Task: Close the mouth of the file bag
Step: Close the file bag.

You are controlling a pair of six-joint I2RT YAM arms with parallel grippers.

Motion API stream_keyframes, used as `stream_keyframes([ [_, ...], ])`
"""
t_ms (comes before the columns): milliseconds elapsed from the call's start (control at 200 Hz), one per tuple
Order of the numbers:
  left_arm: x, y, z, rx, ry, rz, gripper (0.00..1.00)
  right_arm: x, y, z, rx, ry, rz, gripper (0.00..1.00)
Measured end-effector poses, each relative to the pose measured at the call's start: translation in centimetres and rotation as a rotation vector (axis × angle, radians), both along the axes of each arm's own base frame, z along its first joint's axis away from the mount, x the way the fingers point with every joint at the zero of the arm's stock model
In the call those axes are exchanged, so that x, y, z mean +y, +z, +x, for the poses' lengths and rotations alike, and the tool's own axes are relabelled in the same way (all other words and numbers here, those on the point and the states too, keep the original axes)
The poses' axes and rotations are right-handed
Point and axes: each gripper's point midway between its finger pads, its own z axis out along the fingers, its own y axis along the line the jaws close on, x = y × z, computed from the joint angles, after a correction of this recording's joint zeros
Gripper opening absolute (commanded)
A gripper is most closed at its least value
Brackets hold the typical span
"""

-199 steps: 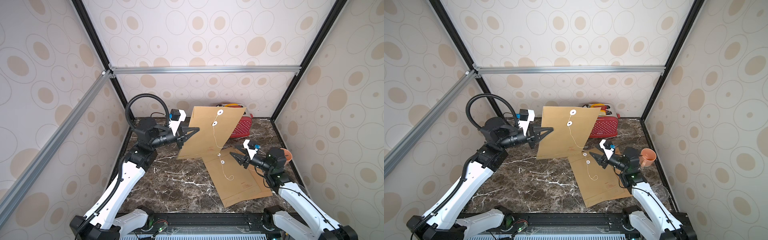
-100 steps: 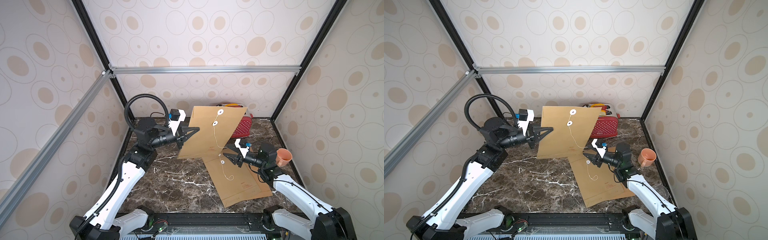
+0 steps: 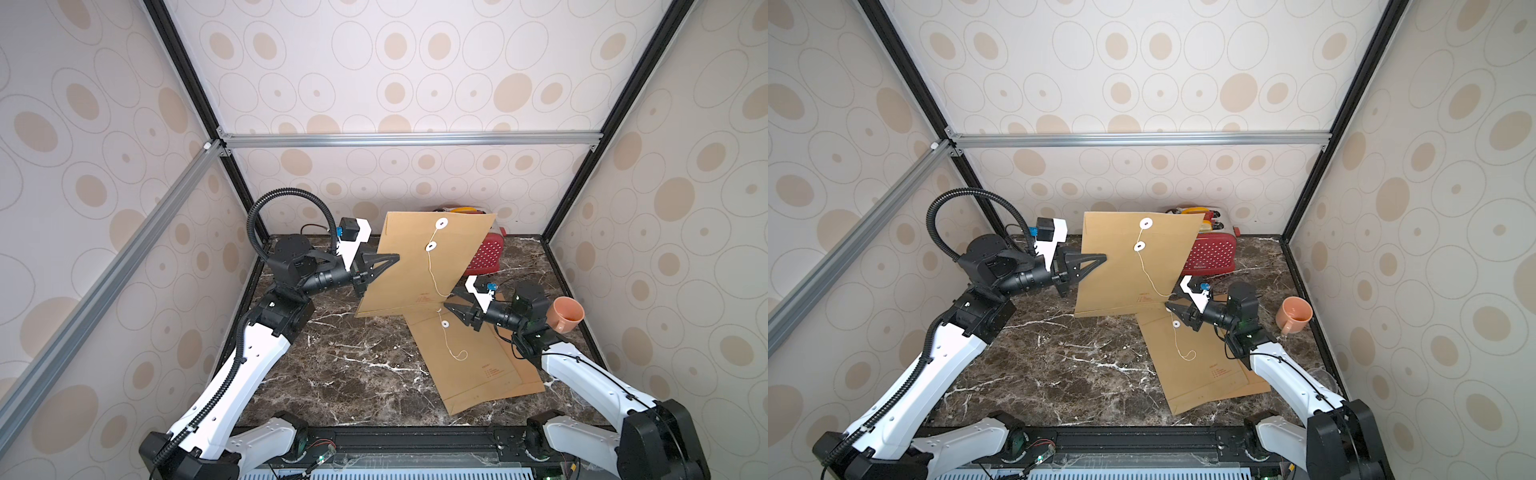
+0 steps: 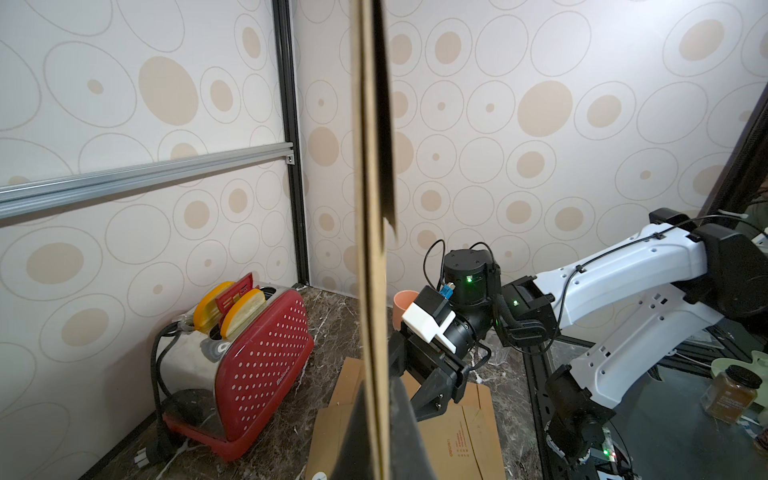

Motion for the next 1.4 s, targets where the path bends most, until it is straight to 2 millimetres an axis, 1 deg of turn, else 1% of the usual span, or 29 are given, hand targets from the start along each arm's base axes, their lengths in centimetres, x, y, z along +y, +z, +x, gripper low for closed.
stream_keyframes([
  [80, 0.0, 0.0, 0.0, 0.001, 0.000, 0.000, 0.00, 0.1, 0.1, 0.2, -0.006, 0.002, -0.003, 0.38],
  [125, 0.0, 0.0, 0.0, 0.000, 0.000, 0.000, 0.00, 0.2, 0.3, 0.3, -0.003, 0.006, 0.000, 0.28],
  [200, 0.0, 0.0, 0.0, 0.000, 0.000, -0.001, 0.00, 0.3, 0.6, 0.4, -0.006, 0.011, 0.002, 0.25],
  [285, 0.0, 0.0, 0.0, -0.001, 0.000, -0.001, 0.00, 0.4, 0.8, 0.4, -0.020, 0.012, 0.000, 0.14],
  [336, 0.0, 0.0, 0.0, -0.001, 0.000, -0.001, 0.00, 0.3, 0.7, 0.4, -0.011, 0.009, 0.001, 0.12],
  [366, 0.0, 0.0, 0.0, -0.001, 0.000, -0.001, 0.00, 0.3, 0.8, 0.4, -0.015, 0.008, -0.001, 0.08],
  [501, 0.0, 0.0, 0.0, -0.001, 0.000, -0.001, 0.00, 0.1, 0.7, 0.1, -0.002, 0.005, -0.009, 0.08],
  [581, 0.0, 0.1, 0.0, -0.002, 0.000, -0.001, 0.00, 0.0, 0.8, -0.2, 0.001, 0.002, -0.011, 0.04],
  [791, 0.0, 0.1, 0.1, -0.005, 0.004, -0.003, 0.00, -0.5, 0.9, -0.9, 0.022, -0.014, -0.022, 0.04],
  [871, 0.0, 0.1, 0.1, -0.005, 0.006, -0.003, 0.00, -0.8, 0.8, -1.1, 0.031, -0.026, -0.031, 0.03],
  [911, 0.0, 0.1, 0.1, -0.004, 0.006, -0.003, 0.00, -0.9, 0.8, -1.1, 0.034, -0.033, -0.037, 0.01],
  [1077, -0.1, 0.1, 0.1, -0.003, 0.009, -0.003, 0.00, -1.4, 0.8, -1.4, 0.046, -0.067, -0.055, 0.01],
  [1402, -0.1, 0.4, 0.1, -0.019, 0.010, -0.011, 0.00, -2.6, 2.0, -1.9, 0.064, -0.136, -0.083, 0.01],
])
